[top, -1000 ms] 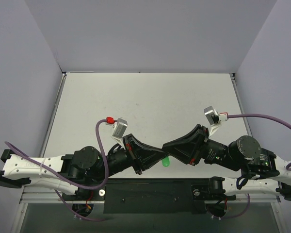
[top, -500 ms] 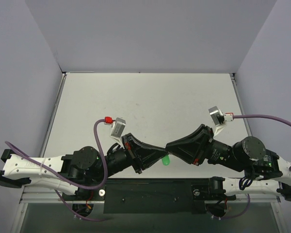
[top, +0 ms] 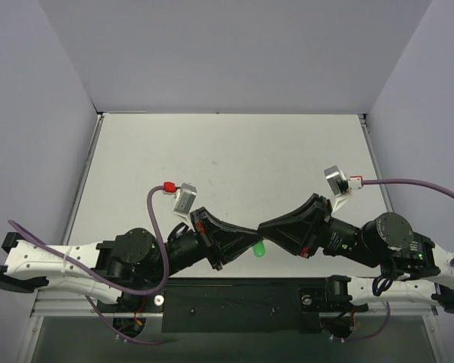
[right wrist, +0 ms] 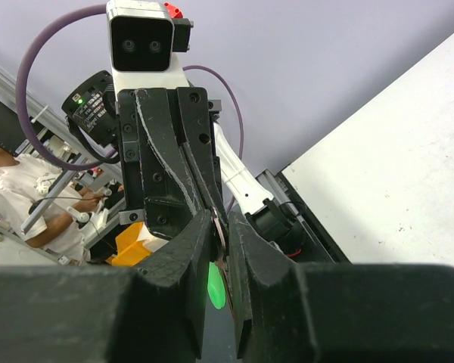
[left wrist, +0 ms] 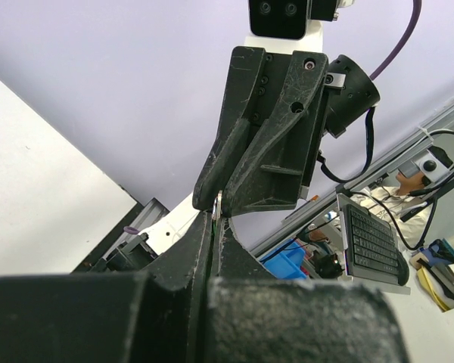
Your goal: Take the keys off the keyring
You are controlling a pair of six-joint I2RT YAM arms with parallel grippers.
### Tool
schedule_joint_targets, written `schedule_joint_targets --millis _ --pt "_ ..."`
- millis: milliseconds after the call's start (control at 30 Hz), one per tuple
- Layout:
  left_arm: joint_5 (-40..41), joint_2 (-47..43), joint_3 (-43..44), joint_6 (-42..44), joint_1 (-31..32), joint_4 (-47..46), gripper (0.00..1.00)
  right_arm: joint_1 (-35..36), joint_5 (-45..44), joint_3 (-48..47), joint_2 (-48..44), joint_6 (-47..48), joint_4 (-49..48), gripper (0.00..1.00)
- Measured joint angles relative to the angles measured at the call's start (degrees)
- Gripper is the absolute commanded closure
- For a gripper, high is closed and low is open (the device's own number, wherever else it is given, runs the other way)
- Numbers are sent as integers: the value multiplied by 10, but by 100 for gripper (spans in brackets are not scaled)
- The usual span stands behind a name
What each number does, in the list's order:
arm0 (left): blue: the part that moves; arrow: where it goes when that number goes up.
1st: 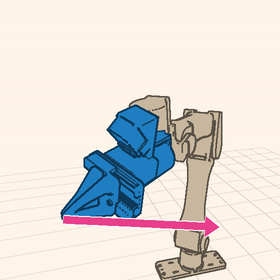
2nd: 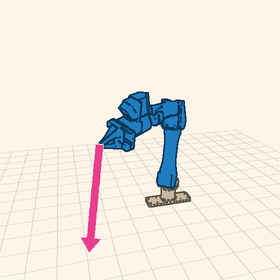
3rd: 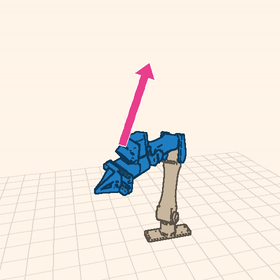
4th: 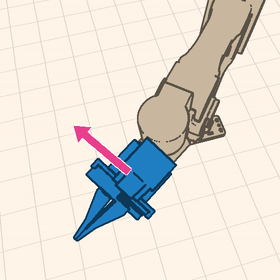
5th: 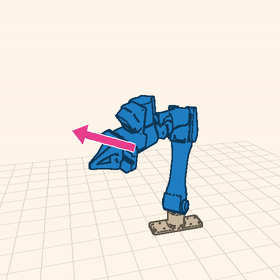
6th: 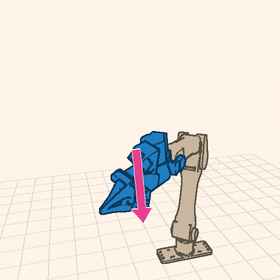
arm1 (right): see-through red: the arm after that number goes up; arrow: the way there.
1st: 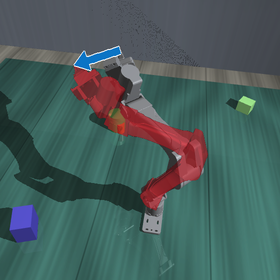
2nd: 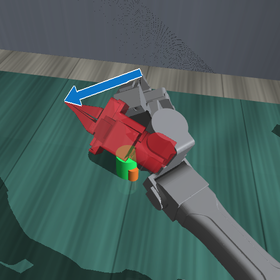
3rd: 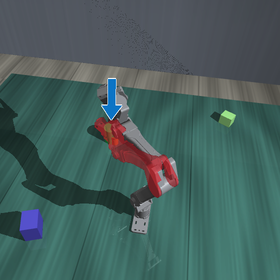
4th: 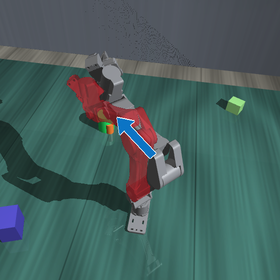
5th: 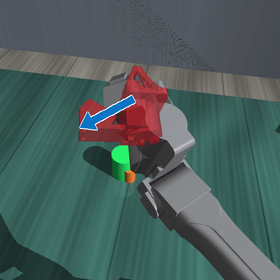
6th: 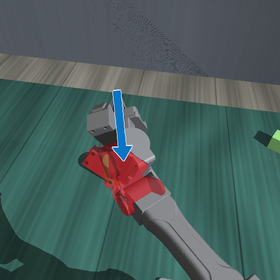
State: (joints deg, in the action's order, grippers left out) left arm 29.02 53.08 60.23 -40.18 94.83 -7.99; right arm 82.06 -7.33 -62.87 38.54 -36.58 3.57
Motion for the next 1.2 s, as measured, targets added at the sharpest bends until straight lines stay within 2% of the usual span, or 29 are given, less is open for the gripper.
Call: schedule_joint_targets --millis 100,233,400,467,500,533,567,600,633,867,1033,1200 --pt "2 0 0 1 0 0 100 0 0 0 1 2 0 91" --pt "3 0 0 1 0 0 100 0 0 0 2 4 -1 100" --pt "3 -1 0 1 0 -1 100 0 3 0 3 6 -6 100" --pt "3 -1 0 2 0 -1 87 0 4 0 3 7 -8 100" --pt "3 -1 0 3 0 0 71 0 5 0 3 7 -8 100" --pt "3 -1 0 4 0 1 63 0 5 0 3 7 -8 100" --pt "3 -1 1 7 0 3 48 0 6 1 3 7 -8 100" --pt "3 -1 4 10 0 11 43 0 7 4 3 7 -10 100" --pt "3 0 6 14 0 18 25 0 6 7 3 7 -10 100" --pt "6 1 28 21 0 66 21 0 -6 24 -8 9 15 100" --pt "6 -4 47 34 0 105 22 0 -17 24 -30 10 23 100" --pt "8 -28 47 48 0 132 41 0 -9 24 -41 10 23 100"
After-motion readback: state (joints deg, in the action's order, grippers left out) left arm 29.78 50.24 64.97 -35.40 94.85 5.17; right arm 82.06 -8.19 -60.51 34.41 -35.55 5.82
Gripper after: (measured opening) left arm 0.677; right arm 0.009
